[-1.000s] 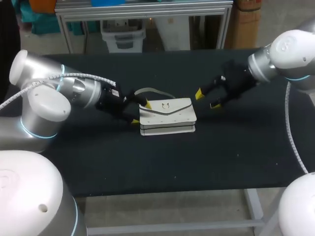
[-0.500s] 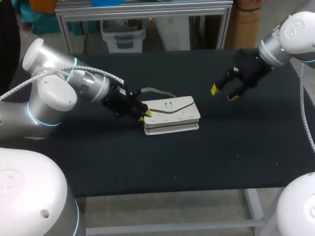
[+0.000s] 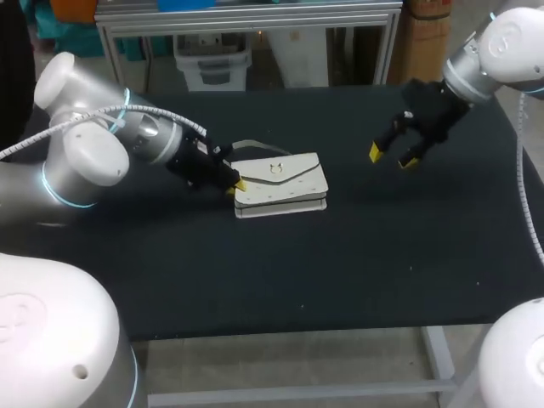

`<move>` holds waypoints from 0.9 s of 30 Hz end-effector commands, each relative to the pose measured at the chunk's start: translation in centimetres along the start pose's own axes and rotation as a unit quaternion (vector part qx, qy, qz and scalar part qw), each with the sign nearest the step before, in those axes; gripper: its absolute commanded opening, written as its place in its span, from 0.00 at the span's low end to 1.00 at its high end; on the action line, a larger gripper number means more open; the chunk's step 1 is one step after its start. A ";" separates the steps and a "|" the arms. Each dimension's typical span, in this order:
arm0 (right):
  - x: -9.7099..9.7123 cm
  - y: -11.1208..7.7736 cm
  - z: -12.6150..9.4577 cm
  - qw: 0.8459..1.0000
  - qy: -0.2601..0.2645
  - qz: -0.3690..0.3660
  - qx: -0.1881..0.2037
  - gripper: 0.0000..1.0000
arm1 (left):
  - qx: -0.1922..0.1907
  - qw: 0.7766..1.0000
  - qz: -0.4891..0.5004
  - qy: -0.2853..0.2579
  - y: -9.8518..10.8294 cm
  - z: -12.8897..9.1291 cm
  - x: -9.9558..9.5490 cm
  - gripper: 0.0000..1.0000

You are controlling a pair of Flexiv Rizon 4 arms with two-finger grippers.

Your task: Pick up the bag, open it, inspect its contents, close it, and place it on the opposite side

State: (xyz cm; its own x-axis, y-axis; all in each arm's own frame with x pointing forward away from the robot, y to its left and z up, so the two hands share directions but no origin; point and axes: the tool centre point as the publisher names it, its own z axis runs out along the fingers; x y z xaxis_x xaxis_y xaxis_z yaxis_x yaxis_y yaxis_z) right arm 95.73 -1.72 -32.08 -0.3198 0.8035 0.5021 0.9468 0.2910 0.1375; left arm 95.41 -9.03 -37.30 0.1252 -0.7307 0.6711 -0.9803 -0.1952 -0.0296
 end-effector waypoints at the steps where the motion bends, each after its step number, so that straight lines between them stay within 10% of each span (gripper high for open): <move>1: 0.0 0.1 0.0 1.000 0.000 0.000 0.002 1.00 | 0.001 0.999 0.023 -0.023 -0.7 -1.6 -0.9 0.00; 27: -1.4 0.5 -1.3 1.000 -0.005 -0.004 -0.005 1.00 | 0.012 0.997 0.068 -0.024 -2.1 -2.6 -1.2 0.00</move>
State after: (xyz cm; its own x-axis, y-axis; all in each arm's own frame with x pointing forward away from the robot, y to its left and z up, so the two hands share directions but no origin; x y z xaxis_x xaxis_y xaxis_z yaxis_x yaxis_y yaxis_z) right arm 96.22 -2.15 -32.10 -0.3278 0.8073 0.4908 0.9445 0.2932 0.1484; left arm 96.50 -6.79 -36.57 0.0251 -0.7830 0.6215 -0.9845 -0.1274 -0.1207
